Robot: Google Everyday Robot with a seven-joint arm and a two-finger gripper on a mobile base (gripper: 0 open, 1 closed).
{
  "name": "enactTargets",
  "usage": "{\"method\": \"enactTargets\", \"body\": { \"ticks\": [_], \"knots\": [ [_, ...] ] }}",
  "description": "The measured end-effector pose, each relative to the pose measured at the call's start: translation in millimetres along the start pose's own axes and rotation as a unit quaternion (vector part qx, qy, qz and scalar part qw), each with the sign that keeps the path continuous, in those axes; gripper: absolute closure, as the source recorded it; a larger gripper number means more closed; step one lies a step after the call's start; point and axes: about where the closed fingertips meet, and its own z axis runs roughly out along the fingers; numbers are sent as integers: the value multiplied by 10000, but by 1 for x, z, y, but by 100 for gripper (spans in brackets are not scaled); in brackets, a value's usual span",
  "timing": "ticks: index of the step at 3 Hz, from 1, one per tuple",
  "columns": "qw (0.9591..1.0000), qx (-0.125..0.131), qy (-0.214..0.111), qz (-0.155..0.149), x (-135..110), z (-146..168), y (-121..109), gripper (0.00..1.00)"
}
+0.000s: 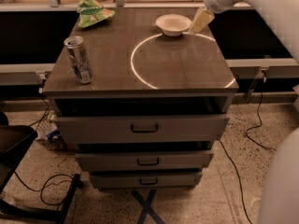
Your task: Move paper bowl near redbull can
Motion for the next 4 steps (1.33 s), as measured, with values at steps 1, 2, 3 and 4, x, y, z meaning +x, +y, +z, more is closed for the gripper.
{"method": "enactTargets", "body": {
  "ticks": [1,2,3,4],
  "knots": [
    [9994,-169,232,-198,18,31,-3,0],
    [9978,-311,487,-334,39,59,-3,0],
    [9974,-325,553,-339,51,80,-5,0],
    [9988,-210,306,-324,45,97,-11,0]
  ]
}}
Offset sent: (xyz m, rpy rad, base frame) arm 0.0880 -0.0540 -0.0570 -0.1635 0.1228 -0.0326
